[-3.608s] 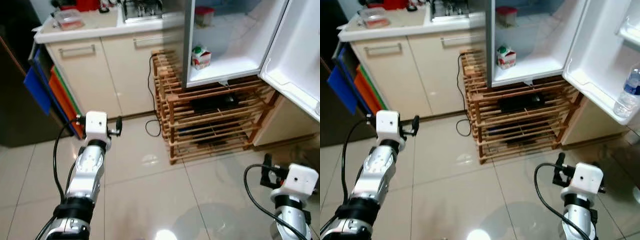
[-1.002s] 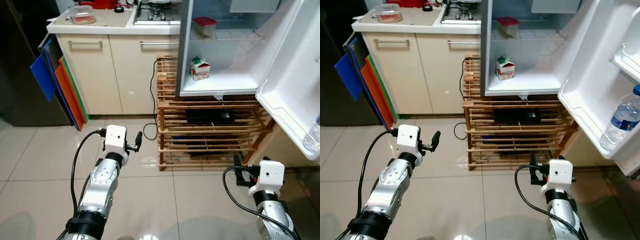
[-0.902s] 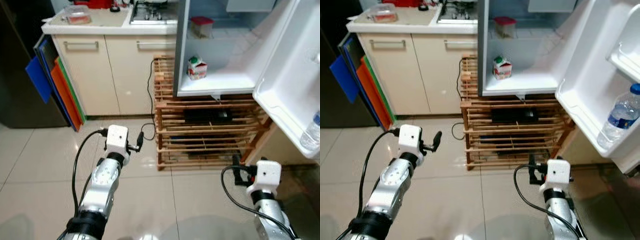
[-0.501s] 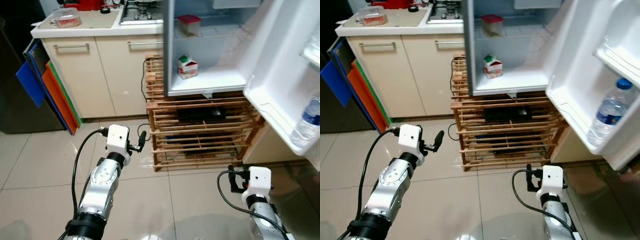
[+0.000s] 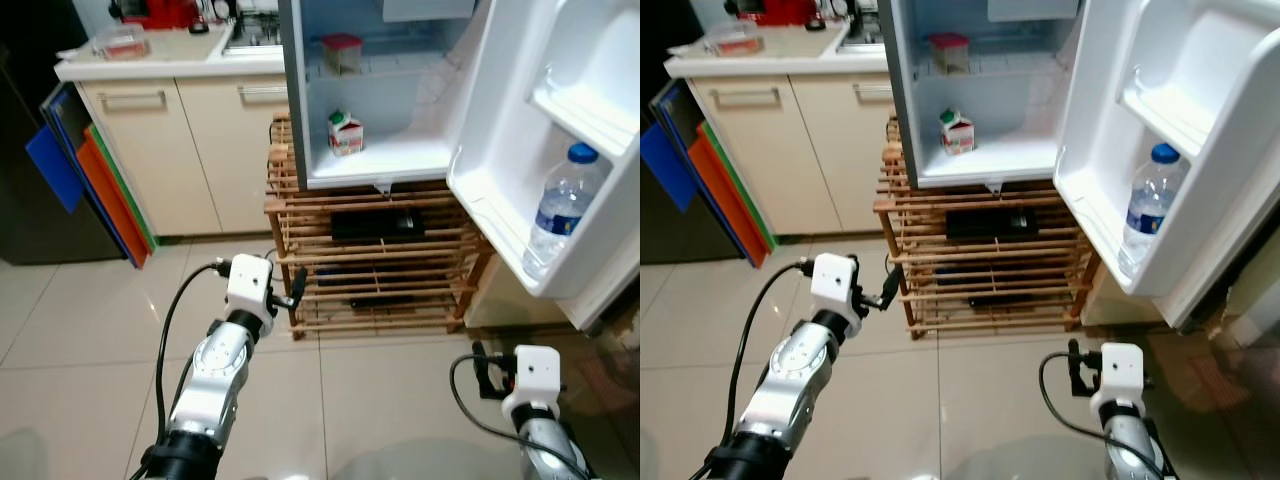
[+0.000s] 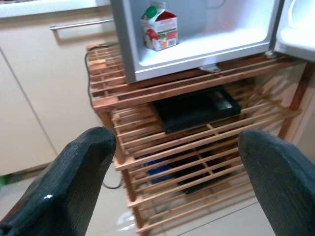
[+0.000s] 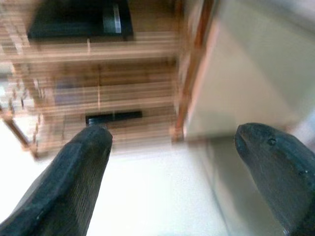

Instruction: Restocking fridge

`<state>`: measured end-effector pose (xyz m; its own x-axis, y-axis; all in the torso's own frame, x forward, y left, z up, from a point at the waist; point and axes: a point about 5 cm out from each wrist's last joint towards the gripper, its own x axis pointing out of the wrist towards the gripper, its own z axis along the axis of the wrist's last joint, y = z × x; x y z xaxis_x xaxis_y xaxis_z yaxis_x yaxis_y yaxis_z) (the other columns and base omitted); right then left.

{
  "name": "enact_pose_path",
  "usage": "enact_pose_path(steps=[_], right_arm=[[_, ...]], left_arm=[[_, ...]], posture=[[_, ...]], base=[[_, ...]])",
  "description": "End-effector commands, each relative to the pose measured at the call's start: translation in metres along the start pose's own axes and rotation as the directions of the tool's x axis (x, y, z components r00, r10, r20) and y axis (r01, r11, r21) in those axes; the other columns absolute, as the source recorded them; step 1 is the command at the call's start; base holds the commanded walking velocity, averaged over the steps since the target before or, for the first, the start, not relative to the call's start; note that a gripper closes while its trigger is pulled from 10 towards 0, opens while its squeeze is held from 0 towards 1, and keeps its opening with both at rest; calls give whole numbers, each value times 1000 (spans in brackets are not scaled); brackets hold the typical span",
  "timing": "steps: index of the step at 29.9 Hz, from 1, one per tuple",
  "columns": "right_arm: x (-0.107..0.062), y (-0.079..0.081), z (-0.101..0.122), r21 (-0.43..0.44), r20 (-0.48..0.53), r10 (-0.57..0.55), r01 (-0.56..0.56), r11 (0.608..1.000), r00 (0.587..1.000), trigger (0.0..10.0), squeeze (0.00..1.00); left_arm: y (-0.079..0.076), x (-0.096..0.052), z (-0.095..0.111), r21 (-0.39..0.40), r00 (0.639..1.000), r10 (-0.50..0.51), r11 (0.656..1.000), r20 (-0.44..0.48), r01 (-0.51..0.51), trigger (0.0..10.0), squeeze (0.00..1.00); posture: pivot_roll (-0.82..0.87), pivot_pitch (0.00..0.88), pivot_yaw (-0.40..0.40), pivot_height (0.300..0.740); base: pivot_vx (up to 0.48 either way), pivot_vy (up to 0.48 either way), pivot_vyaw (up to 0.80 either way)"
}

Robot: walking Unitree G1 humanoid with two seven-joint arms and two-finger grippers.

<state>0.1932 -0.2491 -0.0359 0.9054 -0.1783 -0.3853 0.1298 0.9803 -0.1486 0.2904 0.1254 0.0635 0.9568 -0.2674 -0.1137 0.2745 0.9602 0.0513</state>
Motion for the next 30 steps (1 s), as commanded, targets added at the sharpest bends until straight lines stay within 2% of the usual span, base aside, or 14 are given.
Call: enact_pose_path(steps=[1,3,4,6,11,15,16,22,27,30], right_arm=[[-2,-8,-12,32,-103,-55,59,998,993,10000,0],[-8,-19,-26,5,-204,-115,119,993,972,10000,0],[-8,-19,-26,5,-204,-115,119,993,972,10000,0],[-14,-33,-35,-85,-271,-194,178,980,943,10000,0],[-20,-57,-37,-216,-284,-340,286,934,896,10000,0],[-24,-67,-37,-260,-280,-388,320,911,878,10000,0],[-25,-68,-38,-261,-281,-391,322,910,877,10000,0],[-14,-51,-33,-260,-281,-399,331,907,873,10000,0],[-15,-54,-34,-250,-291,-418,353,901,860,10000,0],[-17,-58,-35,-277,-297,-456,381,882,839,10000,0]], left_arm=[[5,4,3,26,1000,8,1000,-3,-8,10000,0],[3,6,4,31,1000,6,1000,-4,-6,10000,0],[3,6,4,31,1000,6,1000,-4,-6,10000,0],[2,10,6,23,1000,7,1000,0,-7,10000,0],[0,12,11,10,1000,6,1000,25,-7,10000,0],[-2,12,11,1,1000,4,1000,28,-4,10000,0],[-2,11,10,-2,1000,2,1000,28,-2,10000,0],[-5,10,8,-11,1000,-9,1000,26,9,10000,0],[-3,10,6,-43,1000,11,999,16,-10,10000,0],[-2,9,5,-48,1000,15,999,17,-14,10000,0]], posture=[[31,21,45,732],[31,22,43,732],[31,22,43,732],[31,22,43,732],[36,24,38,732],[35,25,36,732],[35,24,36,732],[30,20,36,732],[31,16,31,732],[33,15,27,732]], base=[[0,0,0],[0,0,0],[0,0,0],[0,0,0],[169,-371,0],[301,-370,0],[326,-349,0],[347,-328,0],[233,-100,0],[0,0,0]])
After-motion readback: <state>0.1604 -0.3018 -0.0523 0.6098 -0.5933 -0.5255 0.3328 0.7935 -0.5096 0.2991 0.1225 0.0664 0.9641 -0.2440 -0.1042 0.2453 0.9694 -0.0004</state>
